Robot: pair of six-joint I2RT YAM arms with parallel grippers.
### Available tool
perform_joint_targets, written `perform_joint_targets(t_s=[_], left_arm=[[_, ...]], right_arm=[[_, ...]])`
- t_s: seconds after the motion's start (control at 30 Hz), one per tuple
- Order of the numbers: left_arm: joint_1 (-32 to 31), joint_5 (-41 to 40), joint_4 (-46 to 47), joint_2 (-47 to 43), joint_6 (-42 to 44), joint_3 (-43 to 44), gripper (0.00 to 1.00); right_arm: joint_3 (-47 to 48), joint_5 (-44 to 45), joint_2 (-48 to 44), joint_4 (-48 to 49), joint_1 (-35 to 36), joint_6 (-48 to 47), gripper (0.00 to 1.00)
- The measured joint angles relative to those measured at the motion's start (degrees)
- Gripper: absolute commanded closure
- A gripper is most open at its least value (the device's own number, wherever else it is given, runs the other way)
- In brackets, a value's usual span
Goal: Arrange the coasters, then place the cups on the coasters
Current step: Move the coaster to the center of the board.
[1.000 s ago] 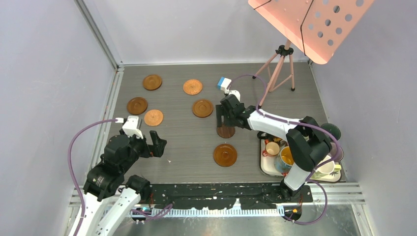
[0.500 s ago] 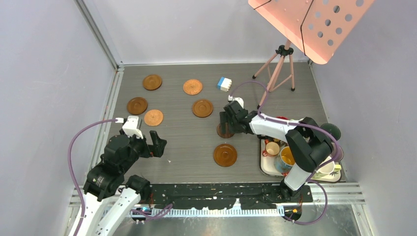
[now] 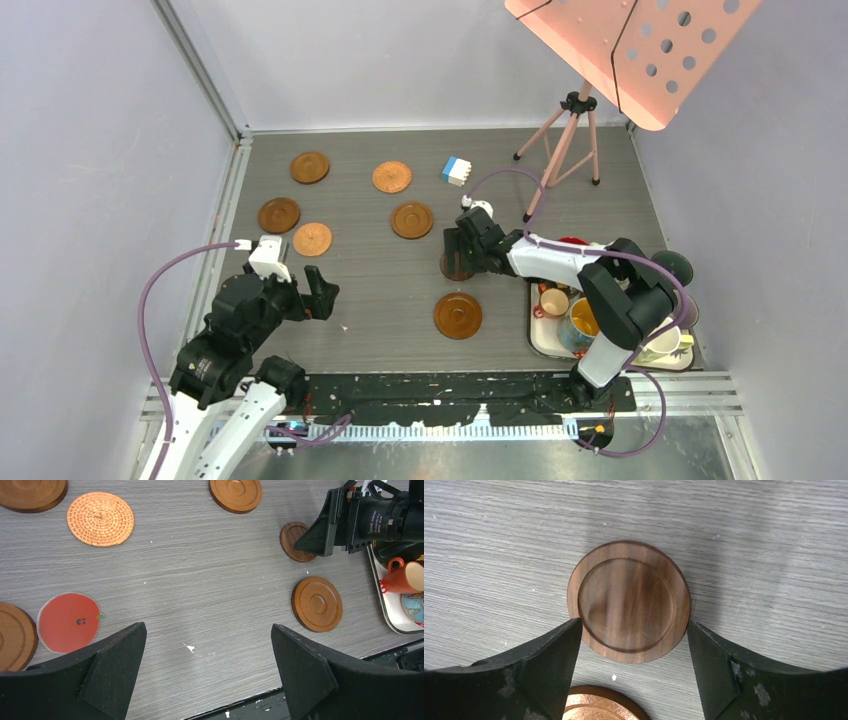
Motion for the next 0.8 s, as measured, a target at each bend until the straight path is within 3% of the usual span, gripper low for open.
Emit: perform_joint_targets(t_s=[0.8], left_arm=[[0.0,0.0,0.0,0.2,0.0,0.0,0.0]], right_arm=[[5.9,-3.2,5.7,1.7,3.9,0.2,0.22]])
